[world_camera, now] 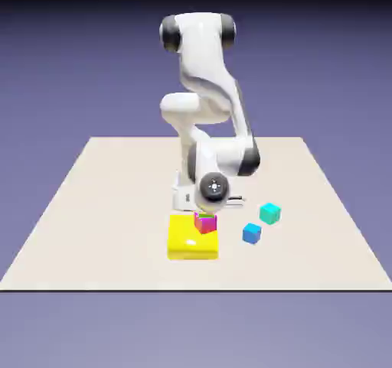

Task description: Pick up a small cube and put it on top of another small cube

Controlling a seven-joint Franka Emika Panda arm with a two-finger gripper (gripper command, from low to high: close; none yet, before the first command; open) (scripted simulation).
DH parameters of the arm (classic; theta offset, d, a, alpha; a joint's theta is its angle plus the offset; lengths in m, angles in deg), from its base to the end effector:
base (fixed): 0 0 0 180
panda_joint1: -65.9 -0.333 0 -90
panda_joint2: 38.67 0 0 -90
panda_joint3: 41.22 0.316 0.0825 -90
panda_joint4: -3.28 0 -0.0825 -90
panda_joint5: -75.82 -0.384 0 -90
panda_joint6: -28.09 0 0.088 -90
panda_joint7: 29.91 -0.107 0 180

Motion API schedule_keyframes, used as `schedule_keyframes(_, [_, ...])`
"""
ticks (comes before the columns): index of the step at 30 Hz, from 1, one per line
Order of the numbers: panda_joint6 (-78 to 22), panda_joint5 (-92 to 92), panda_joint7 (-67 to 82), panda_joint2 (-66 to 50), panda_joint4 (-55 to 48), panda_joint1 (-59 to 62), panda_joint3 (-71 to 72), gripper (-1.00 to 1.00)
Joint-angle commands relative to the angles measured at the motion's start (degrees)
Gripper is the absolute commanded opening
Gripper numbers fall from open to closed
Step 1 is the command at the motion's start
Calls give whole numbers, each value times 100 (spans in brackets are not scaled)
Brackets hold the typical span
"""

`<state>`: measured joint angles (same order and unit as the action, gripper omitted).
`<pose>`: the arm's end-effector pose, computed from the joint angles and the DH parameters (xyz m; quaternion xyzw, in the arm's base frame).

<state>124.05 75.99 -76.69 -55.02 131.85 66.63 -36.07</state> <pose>0.4322 0.0347 0.2100 0.8504 -0.3248 -0.3779 0.1689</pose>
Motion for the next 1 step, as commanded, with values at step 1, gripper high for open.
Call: schedule_keyframes(1, [-219,-2,0,12,-207,0,1,100])
